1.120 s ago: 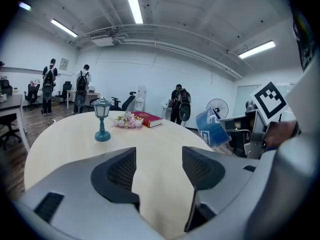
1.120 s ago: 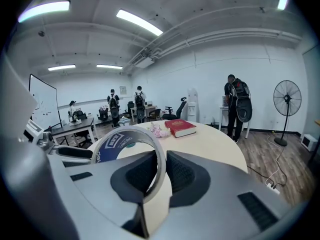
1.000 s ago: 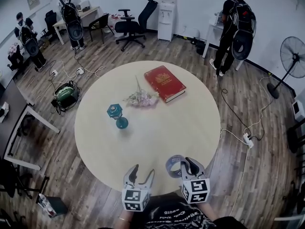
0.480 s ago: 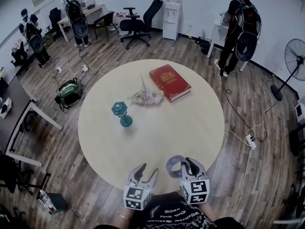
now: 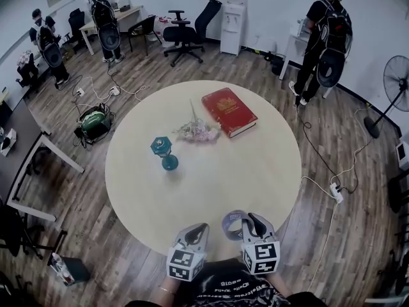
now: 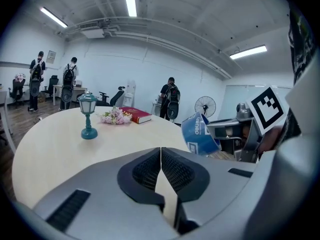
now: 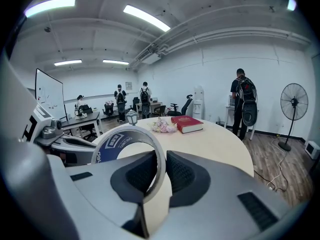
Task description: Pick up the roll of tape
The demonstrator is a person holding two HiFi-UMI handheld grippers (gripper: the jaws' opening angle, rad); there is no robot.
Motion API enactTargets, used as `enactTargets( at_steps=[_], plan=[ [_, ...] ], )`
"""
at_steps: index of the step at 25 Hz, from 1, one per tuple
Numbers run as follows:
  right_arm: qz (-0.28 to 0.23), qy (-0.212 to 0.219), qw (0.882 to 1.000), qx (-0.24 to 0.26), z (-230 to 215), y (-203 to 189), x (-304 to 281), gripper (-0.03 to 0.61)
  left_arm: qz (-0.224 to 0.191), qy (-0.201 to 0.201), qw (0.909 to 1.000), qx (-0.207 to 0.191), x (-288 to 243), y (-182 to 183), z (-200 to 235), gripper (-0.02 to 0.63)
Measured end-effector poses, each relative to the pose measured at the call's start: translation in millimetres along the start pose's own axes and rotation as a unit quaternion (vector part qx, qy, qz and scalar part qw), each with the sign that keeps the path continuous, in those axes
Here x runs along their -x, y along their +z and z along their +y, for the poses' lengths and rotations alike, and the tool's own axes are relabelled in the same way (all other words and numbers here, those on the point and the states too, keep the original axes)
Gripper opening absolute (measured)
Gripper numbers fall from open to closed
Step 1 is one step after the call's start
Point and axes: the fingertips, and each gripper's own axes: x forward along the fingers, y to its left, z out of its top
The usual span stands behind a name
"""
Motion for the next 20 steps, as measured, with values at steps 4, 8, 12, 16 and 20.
enactTargets(
  at_steps=[4, 8, 12, 16, 20],
  plan=[
    [0.005, 0.006, 1.000, -0.001, 1.3, -2.9, -2.1, 0.063, 0.001, 0.002, 0.9999, 0.011, 0.4, 0.5, 1.6, 0.021],
    [0.007, 0.015, 1.000, 0.005, 6.7, -3.3, -3.9, 0.061, -0.006, 0.011, 0.9998, 0.017, 3.2, 3.7, 6.7, 0.021],
    [0.008, 0.022, 1.000, 0.009, 6.6, -3.7, -5.8, 0.061, -0.011, 0.011, 0.9997, 0.020, 2.0, 5.9, 5.0, 0.021],
    [0.011, 0.021, 1.000, 0.011, 4.9, -6.5, -7.3, 0.061, -0.010, 0.012, 0.9997, 0.016, 1.0, 4.4, 5.2, 0.021],
    [0.014, 0.024, 0.999, 0.016, 4.6, -8.3, -8.2, 0.060, -0.012, 0.014, 0.9997, 0.018, 0.9, 4.8, 6.5, 0.021]
  ],
)
